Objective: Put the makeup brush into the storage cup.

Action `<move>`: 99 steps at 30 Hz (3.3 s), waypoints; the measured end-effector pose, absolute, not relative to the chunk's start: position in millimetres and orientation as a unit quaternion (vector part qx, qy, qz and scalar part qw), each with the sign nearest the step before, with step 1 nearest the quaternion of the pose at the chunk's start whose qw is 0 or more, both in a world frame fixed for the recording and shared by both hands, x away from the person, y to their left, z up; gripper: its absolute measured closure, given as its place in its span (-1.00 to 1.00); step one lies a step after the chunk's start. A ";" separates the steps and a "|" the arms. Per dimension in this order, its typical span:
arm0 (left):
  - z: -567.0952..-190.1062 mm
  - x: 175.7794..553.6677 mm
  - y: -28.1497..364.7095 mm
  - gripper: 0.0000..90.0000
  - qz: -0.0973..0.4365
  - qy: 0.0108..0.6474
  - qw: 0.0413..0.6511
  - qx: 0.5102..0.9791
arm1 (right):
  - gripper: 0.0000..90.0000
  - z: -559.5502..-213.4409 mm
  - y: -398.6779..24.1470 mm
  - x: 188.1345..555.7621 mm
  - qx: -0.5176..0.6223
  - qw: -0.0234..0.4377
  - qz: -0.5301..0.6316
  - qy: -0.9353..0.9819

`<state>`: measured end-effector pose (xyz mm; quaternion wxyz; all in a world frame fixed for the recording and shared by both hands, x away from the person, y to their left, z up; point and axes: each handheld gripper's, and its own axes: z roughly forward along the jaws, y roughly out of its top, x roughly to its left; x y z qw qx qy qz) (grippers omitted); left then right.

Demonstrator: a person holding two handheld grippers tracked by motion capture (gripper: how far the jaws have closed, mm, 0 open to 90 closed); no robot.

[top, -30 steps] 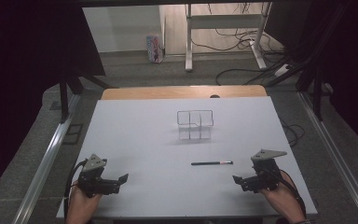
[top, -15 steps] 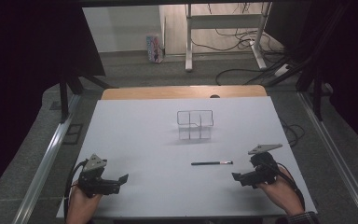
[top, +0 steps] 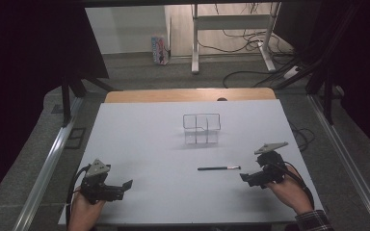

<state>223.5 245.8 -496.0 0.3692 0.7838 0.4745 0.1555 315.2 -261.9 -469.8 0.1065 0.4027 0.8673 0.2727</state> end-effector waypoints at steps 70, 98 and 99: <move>-499.2 225.6 242.3 -1.00 0.146 0.474 0.351 0.794 | -0.56 -475.6 -171.7 368.6 0.286 0.063 0.129 0.947; -499.4 225.3 241.9 -1.00 0.147 0.473 0.350 0.795 | -0.03 -496.5 -161.8 376.9 0.257 0.044 0.084 0.962; -499.4 225.3 241.8 -1.00 0.147 0.473 0.350 0.795 | 0.07 -495.9 -161.3 377.0 0.260 0.040 0.081 0.961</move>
